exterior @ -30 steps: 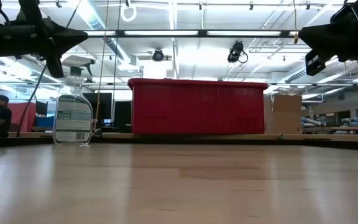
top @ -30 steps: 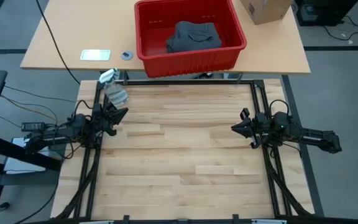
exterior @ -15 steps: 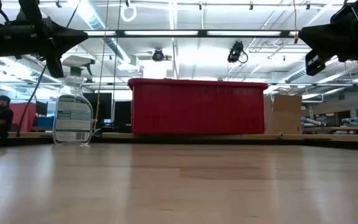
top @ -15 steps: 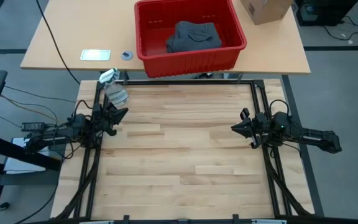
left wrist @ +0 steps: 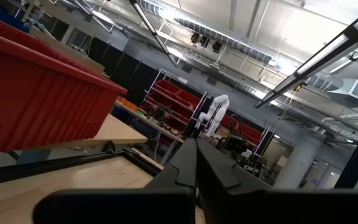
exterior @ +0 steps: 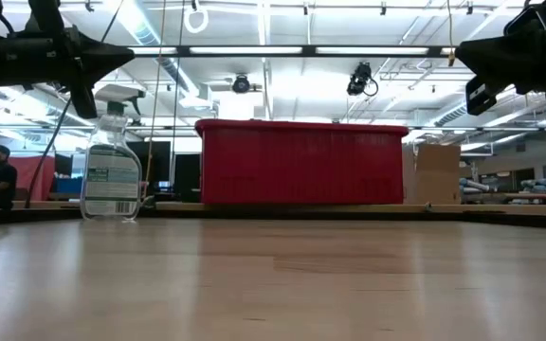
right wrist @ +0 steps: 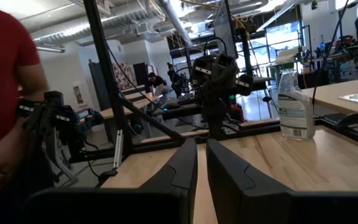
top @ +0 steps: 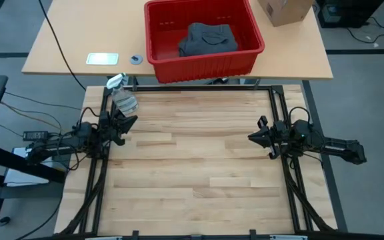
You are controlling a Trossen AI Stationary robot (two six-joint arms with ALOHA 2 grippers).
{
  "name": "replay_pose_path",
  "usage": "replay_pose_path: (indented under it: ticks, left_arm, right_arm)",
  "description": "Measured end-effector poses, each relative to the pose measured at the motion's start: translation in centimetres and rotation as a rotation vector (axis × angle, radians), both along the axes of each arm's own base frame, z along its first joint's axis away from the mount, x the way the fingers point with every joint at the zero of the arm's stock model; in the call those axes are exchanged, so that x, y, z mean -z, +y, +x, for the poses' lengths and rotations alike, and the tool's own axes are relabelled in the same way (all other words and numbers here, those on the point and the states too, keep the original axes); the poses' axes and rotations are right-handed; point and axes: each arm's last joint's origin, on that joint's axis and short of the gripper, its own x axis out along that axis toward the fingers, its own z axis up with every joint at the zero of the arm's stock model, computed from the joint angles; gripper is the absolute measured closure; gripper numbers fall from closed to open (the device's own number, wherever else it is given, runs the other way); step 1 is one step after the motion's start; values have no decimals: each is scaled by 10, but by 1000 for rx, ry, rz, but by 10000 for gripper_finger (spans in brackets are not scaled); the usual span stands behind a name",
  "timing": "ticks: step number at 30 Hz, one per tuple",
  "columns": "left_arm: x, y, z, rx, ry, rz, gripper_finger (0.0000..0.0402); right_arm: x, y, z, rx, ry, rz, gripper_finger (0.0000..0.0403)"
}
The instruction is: Fold Laundry from Bin
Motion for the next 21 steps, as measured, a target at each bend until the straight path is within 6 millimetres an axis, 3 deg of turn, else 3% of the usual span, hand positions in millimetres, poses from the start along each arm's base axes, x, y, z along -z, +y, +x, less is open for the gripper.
replay_pose_path:
  ticks: [11,17,21]
  left_arm:
    - [0,0,0,0,0,0,392]
    - [0,0,0,0,0,0,392]
    - [0,0,0,0,0,0,392]
  right_arm:
    - [0,0,0,0,0,0,357]
    - [-4,0,-1,32,-53,-133,357]
    - [-13,0,-3,17,-136,-41,357]
